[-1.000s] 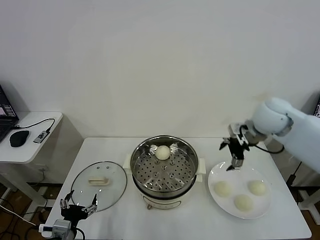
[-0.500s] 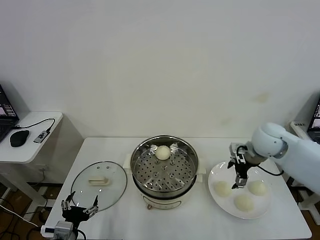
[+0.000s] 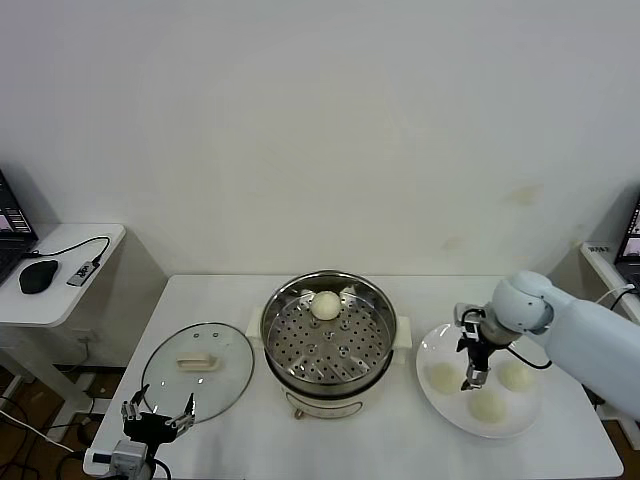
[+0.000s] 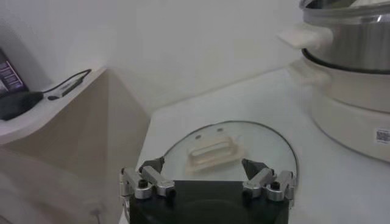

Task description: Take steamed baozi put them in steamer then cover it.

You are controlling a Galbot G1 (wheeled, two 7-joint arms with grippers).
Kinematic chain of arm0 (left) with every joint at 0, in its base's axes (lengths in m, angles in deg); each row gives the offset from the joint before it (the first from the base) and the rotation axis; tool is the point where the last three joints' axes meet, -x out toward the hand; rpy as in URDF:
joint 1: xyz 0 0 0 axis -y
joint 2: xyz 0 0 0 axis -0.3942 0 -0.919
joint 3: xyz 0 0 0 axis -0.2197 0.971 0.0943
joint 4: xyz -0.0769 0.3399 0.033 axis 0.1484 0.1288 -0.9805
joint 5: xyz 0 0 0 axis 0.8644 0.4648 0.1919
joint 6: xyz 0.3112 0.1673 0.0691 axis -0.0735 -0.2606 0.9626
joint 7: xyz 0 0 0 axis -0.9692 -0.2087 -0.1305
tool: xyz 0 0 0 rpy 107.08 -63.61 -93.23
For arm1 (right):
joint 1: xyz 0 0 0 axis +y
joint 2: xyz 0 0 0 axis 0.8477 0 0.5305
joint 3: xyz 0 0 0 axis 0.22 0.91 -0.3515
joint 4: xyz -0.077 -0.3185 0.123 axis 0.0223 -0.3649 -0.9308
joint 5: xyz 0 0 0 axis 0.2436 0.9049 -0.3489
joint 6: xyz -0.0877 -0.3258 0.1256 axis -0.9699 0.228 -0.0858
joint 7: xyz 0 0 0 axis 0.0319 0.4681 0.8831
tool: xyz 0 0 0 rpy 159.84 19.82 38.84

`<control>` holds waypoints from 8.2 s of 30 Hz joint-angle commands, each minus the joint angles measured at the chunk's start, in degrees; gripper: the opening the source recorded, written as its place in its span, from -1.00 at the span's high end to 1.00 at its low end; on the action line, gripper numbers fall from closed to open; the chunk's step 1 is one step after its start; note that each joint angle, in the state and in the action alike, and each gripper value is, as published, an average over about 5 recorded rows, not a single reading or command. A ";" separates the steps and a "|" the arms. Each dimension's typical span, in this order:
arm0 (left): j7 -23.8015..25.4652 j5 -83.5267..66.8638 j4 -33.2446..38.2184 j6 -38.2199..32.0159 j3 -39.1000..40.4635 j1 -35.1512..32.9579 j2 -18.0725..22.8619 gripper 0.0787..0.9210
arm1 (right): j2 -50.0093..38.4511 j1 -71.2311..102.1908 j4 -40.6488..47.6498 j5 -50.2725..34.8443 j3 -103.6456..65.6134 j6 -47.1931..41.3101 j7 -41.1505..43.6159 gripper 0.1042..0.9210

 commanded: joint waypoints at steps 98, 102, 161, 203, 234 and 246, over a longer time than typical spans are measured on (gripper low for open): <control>-0.09 -2.48 1.78 0.52 -0.96 2.33 -0.76 -0.77 | 25.68 -53.34 3.82 -39.33 33.62 -4.17 1.61 -0.14; -0.18 -2.78 2.98 0.52 -1.26 1.67 -1.31 -0.77 | 31.93 -50.46 7.40 -38.68 33.22 -4.21 0.68 -0.14; 0.56 -2.02 0.62 0.59 0.49 2.44 -0.65 -0.77 | 22.98 -40.78 0.24 -21.70 23.75 -1.00 0.55 -0.76; 0.18 -0.02 -0.57 0.93 1.10 -0.74 3.17 -0.77 | -6.50 -1.18 -2.31 4.96 -1.22 13.69 10.21 -0.76; -0.06 0.28 -2.49 0.79 1.41 0.44 3.27 -0.77 | -4.62 8.68 -1.03 11.72 -5.56 14.12 9.82 -0.76; -0.07 0.23 -3.61 0.78 1.45 1.18 3.19 -0.77 | -2.60 8.97 1.12 11.66 -5.57 13.60 7.48 -0.76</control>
